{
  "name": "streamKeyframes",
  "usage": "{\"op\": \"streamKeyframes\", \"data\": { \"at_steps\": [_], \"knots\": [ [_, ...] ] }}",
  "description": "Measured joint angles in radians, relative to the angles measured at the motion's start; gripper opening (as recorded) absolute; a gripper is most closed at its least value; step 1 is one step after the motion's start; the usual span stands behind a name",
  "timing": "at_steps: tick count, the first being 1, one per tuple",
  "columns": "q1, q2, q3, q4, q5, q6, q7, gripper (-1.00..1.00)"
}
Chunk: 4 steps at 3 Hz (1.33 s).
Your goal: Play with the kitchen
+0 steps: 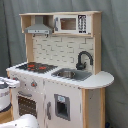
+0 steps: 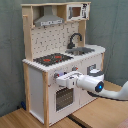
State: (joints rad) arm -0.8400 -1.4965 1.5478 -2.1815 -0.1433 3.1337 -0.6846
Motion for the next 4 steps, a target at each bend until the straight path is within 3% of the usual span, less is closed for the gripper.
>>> {"op": "streamKeyframes", "data": {
  "at_steps": [1,2,3,4],
  "knots": [
    [-0.071,0.000,0.002,0.071,0.000,0.007,-0.015,1.00],
    [-0.084,0.007,0.027,0.090,0.003,0.015,-0.014,1.00],
    [-0.084,0.009,0.027,0.090,0.003,0.015,-0.014,-1.00],
    [-0.055,0.017,0.023,0.045,0.018,0.028,0.080,-1.00]
  ]
}}
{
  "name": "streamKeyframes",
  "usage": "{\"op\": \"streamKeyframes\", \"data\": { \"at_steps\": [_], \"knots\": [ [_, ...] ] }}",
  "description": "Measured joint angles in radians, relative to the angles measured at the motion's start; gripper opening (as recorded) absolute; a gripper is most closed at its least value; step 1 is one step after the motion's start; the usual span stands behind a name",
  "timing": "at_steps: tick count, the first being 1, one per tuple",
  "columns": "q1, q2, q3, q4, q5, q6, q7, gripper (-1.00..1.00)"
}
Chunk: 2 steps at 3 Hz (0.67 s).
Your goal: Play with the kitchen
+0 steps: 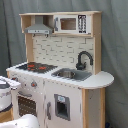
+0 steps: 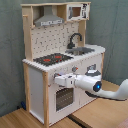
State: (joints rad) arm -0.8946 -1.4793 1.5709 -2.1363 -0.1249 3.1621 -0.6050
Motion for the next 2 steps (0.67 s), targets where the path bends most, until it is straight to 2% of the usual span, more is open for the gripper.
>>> {"op": "streamKeyframes", "data": {
  "at_steps": [2],
  "knots": [
    [0.001,0.008,0.002,-0.011,0.009,0.031,0.225,-1.00]
  ]
}}
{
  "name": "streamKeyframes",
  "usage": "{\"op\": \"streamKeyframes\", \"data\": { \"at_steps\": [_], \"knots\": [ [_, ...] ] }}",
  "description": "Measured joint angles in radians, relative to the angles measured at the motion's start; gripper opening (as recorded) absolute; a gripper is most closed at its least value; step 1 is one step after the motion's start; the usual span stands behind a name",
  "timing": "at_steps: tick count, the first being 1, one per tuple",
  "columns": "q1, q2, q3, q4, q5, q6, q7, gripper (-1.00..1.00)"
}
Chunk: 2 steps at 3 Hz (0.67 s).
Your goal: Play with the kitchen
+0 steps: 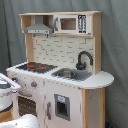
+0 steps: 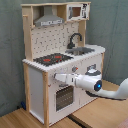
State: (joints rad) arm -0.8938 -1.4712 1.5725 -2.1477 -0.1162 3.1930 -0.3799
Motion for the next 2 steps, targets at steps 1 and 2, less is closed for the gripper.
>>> {"op": "streamKeyframes", "data": {
  "at_steps": [1,2],
  "knots": [
    [-0.002,0.000,0.000,-0.009,0.001,0.028,0.110,-1.00],
    [-0.004,0.000,0.000,-0.019,0.002,0.059,0.227,-1.00]
  ]
}}
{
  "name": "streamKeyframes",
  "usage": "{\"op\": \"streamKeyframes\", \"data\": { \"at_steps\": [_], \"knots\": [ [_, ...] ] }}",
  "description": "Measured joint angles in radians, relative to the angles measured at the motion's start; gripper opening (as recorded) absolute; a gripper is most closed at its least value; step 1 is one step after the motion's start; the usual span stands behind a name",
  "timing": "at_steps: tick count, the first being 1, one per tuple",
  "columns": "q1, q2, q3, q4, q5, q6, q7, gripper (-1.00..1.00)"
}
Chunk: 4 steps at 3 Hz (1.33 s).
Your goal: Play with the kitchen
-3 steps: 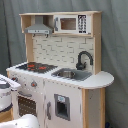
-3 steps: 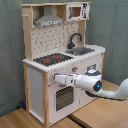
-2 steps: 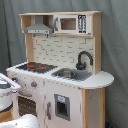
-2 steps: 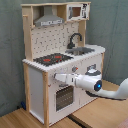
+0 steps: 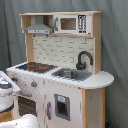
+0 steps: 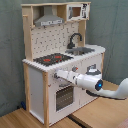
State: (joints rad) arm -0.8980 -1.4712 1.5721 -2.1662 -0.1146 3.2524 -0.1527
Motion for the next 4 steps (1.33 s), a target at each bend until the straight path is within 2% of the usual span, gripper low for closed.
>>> {"op": "streamKeyframes", "data": {
  "at_steps": [3,4],
  "knots": [
    [-0.003,0.000,0.000,-0.014,0.001,0.047,0.316,-1.00],
    [0.000,0.000,-0.001,-0.014,0.001,0.037,0.345,-1.00]
  ]
}}
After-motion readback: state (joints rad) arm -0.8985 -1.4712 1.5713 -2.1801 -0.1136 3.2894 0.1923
